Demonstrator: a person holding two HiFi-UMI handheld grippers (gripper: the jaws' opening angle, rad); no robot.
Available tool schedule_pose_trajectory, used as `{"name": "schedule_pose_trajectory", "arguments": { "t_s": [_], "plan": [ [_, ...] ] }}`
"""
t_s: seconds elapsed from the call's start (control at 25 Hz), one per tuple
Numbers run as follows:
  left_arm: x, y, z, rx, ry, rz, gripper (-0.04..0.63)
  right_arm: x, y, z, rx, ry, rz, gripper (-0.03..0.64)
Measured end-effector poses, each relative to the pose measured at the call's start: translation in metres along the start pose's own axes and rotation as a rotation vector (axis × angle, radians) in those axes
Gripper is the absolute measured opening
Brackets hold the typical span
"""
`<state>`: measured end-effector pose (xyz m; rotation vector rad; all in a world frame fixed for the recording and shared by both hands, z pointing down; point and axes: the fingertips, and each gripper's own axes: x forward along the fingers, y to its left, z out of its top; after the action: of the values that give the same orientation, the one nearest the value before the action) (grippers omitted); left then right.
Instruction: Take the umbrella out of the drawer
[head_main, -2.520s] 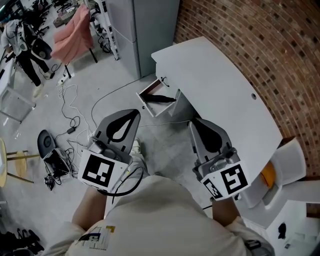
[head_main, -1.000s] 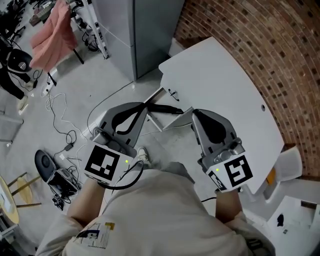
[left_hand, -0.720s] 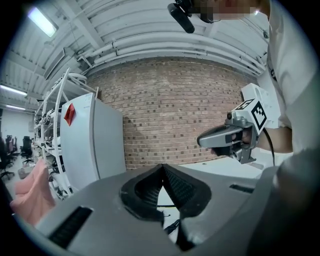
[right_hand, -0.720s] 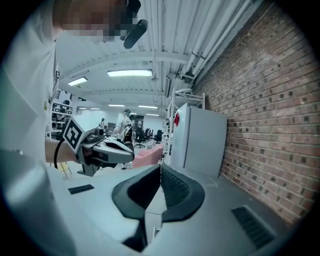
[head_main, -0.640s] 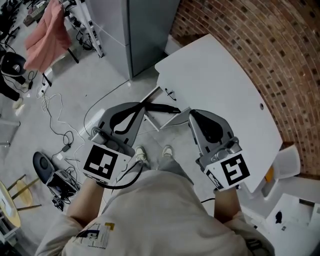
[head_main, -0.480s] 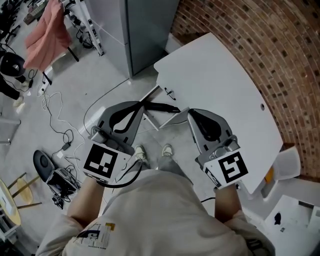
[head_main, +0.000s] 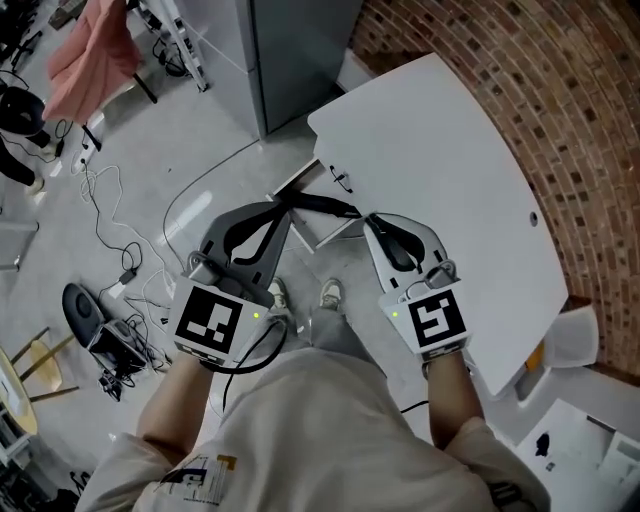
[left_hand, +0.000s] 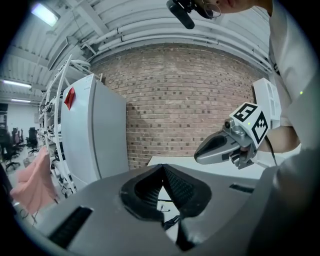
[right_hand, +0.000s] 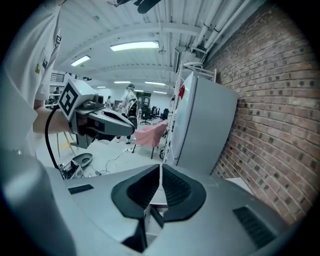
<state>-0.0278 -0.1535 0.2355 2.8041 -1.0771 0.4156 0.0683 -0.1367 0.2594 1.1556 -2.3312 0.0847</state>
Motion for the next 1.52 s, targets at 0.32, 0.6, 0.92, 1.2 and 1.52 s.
{"name": "schedule_pose_trajectory", "arguments": {
  "t_s": [0.32, 0.6, 0.92, 1.2, 1.52],
  "plan": [
    [0.048, 0.02, -0.043, -0.028, 0.05, 0.017, 0.009, 0.072, -0.002, -0.079, -0.053, 0.177, 0.057, 0.092],
    [0.08, 0.03, -0.1, -0.063, 0.114, 0.011, 0.009, 0.127, 0.001, -0.158, -0.127, 0.374, 0.054, 0.135],
    [0.119, 0.047, -0.172, -0.076, 0.191, 0.01, 0.009, 0.18, 0.003, -0.242, -0.145, 0.506, 0.066, 0.146],
    [0.153, 0.062, -0.235, -0.104, 0.208, 0.002, 0.008, 0.224, -0.001, -0.325, -0.203, 0.617, -0.011, 0.149],
    [0.187, 0.066, -0.328, -0.161, 0.237, 0.002, 0.009, 0.271, -0.002, -0.422, -0.18, 0.704, -0.048, 0.149]
  ]
}}
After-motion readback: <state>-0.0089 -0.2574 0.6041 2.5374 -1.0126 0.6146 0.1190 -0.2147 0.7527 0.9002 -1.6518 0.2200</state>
